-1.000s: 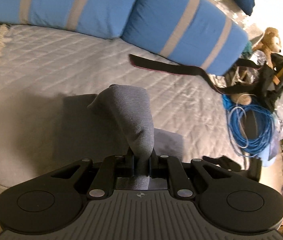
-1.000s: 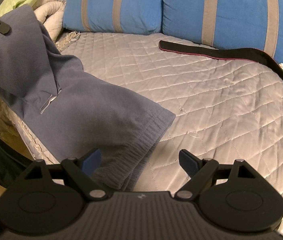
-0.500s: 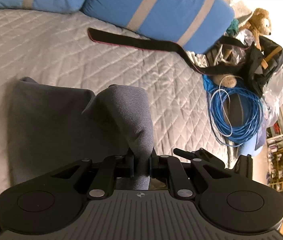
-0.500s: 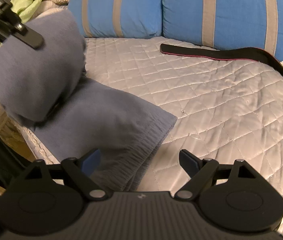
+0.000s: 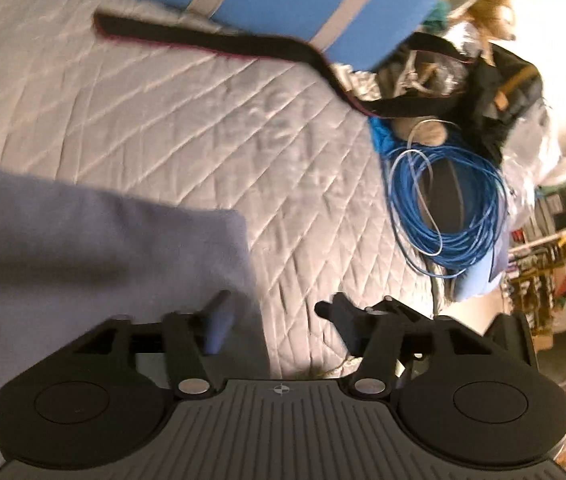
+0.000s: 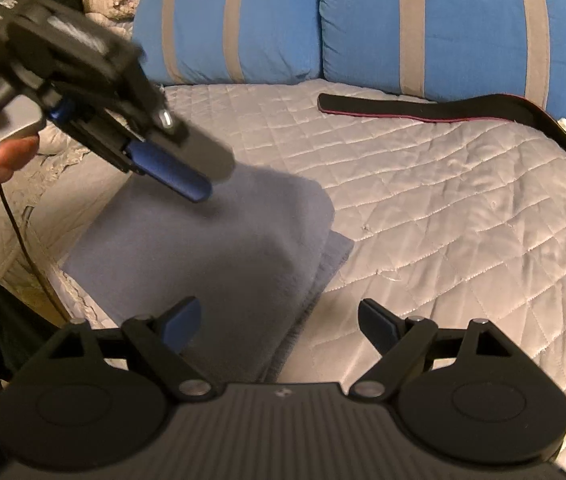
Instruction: Fold clothes
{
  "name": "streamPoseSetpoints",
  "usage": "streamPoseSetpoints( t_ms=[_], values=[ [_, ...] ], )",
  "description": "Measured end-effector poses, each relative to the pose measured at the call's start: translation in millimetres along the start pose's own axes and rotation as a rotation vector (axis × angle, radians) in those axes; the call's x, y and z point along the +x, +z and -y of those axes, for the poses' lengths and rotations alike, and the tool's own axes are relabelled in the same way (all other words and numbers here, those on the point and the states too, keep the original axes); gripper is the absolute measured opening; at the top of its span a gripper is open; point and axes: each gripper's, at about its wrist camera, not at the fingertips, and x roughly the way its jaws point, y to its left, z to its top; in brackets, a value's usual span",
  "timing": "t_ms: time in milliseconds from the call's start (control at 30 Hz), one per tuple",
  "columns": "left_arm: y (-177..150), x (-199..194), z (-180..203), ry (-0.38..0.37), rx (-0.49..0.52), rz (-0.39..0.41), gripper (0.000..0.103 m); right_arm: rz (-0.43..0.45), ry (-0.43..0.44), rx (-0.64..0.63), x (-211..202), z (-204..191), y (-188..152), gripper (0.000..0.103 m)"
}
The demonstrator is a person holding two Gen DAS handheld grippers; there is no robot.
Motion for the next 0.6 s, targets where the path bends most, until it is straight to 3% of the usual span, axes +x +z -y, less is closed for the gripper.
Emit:
streamPoseSetpoints(
  t_ms=[100, 400, 533, 600],
  values=[
    [-7, -20, -3, 0.054, 0.067, 0.055, 0.057, -0.009, 0.007, 0.01, 1, 3, 0, 0.092],
    [-48, -73, -59, 0.353, 0.18, 0.154, 0.058, -0.035, 0.07, 0.131, 3, 23, 1, 0.091],
    [-65, -88, -92, 0.44, 0.194, 0.205, 0.058, -0.064, 0.133, 0.236, 7, 28, 0, 0.082],
    [-72, -95, -110, 0.455, 0.153, 0.228, 0.058, -0.086, 0.19, 0.304, 11, 29, -2, 0.077]
  ],
)
